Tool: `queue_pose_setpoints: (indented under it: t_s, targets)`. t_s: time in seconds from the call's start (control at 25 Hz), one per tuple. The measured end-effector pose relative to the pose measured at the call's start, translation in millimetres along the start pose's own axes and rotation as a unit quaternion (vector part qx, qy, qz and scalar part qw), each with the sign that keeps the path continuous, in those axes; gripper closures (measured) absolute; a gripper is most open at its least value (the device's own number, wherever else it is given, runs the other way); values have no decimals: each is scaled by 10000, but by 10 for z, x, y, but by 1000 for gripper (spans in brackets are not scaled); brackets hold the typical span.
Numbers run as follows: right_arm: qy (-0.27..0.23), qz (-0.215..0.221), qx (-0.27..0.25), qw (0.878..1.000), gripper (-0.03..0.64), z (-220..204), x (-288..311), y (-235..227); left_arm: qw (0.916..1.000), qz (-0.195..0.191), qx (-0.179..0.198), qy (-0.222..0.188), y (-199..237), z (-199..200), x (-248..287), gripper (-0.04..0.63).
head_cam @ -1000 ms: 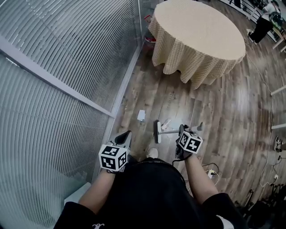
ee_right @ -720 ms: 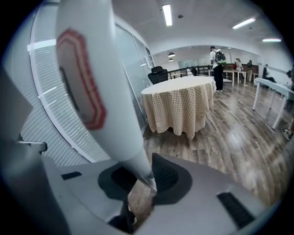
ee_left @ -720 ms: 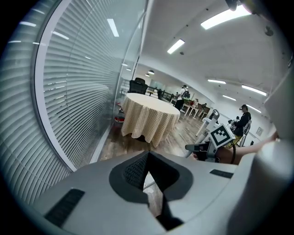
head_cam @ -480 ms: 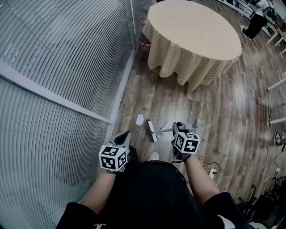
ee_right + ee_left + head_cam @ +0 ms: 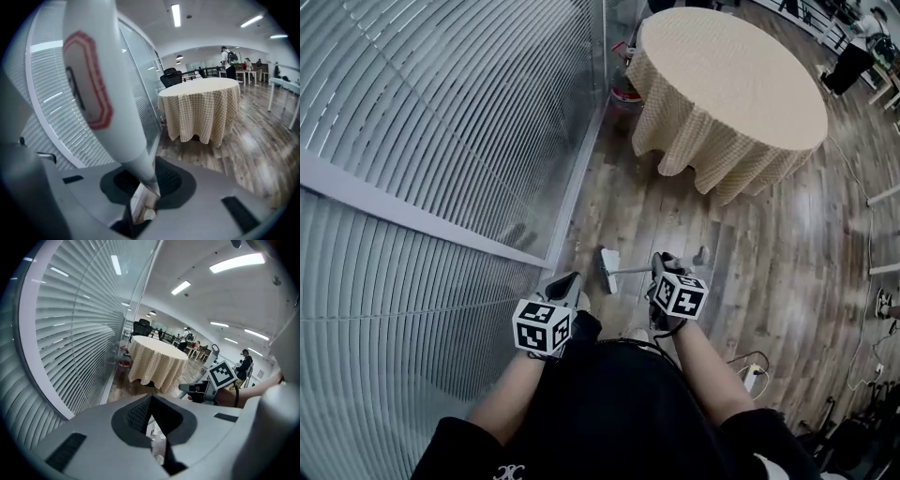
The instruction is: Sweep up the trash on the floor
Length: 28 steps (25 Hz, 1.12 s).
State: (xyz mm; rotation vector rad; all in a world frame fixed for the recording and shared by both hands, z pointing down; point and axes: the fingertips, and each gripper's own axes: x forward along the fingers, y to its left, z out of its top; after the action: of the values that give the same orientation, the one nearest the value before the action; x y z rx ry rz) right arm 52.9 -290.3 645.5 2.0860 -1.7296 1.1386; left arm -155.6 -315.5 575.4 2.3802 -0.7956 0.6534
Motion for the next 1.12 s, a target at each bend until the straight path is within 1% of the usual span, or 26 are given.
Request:
queue_pose_setpoints:
  t_s: [0.2,0.32,0.44,0.56,0.68,0.88,1.04,1.12]
  targets:
    - [20,-440,694,9966,535,-33,416,-28,9999,20,32,150,342,68,-12,600]
    - [66,-733,964,9926,535,-55,537,-148,9998,10,111,183,502,187,-5,600]
    - [46,-1052,1122,9881,535,-103,534,-366,9996,-22,173,208,592,256,13,600]
    - [-15,-1424,1314,9811,535,-101,452,-687,9994,-91,205,264,610,289,79,600]
    - [-100,-1708,1492,9739,537,-81,268,-1026,9989,-215,258,314,509,308,169,600]
    - [-230,-2022,1622,9655,537,-125,-102,-1477,9973,-477,440,335,186,316,342,600]
    - [-294,-2167,1730,9603,535,-198,-342,-1762,9959,-636,538,353,-107,279,465,600]
    - [-325,-2174,1726,9602,535,-232,-466,-1883,9956,-672,558,349,-269,232,490,600]
